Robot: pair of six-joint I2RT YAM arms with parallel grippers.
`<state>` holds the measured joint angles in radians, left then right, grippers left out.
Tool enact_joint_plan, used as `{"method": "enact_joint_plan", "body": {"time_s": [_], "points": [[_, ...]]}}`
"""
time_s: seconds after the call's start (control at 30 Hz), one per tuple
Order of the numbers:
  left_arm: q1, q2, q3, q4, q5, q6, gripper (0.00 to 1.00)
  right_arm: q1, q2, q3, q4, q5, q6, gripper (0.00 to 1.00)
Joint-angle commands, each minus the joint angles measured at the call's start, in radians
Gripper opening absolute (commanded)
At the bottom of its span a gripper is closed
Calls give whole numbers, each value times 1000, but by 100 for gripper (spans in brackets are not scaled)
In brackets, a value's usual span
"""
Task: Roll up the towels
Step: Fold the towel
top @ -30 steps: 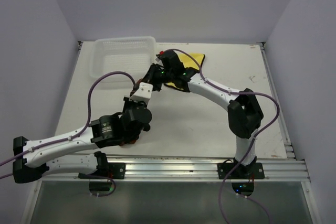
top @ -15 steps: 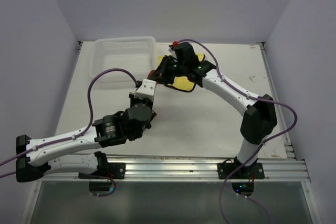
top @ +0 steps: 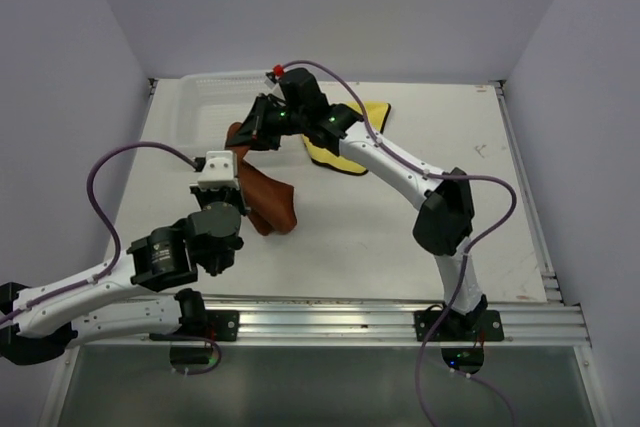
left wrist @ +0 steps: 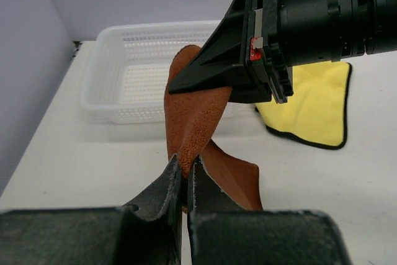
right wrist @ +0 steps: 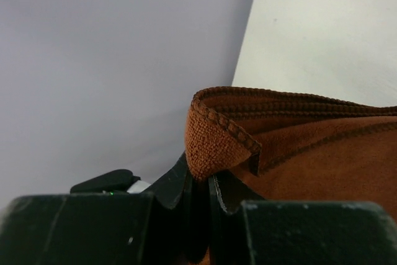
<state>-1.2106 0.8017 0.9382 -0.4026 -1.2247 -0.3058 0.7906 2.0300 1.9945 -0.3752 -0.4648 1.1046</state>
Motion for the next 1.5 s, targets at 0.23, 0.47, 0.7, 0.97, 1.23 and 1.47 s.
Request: {"method": "enact_joint_plan", "body": {"time_s": [0.23,0.47,0.7,0.97,1.23,1.47], "points": [[34,-79,39,215,-87,370,0,3,84,179,116,-49,92,0],[34,184,-64,323,172,256,0,-129,-151,-474,450,-126,138,0],[-1,562,-21,386,249,24,0,-333,-269,-819,445,-268,-41,0],[-30,786,111,442,320,-19,0,-452,-289,-862,142,-268,-322,0],[-30,872,149,472,387,-10,5,-505,-284,-832,1,-236,-462,0],[-38,892,149,604,588,123,96,-533,-283,-698,-149,-209,-557,45]]}}
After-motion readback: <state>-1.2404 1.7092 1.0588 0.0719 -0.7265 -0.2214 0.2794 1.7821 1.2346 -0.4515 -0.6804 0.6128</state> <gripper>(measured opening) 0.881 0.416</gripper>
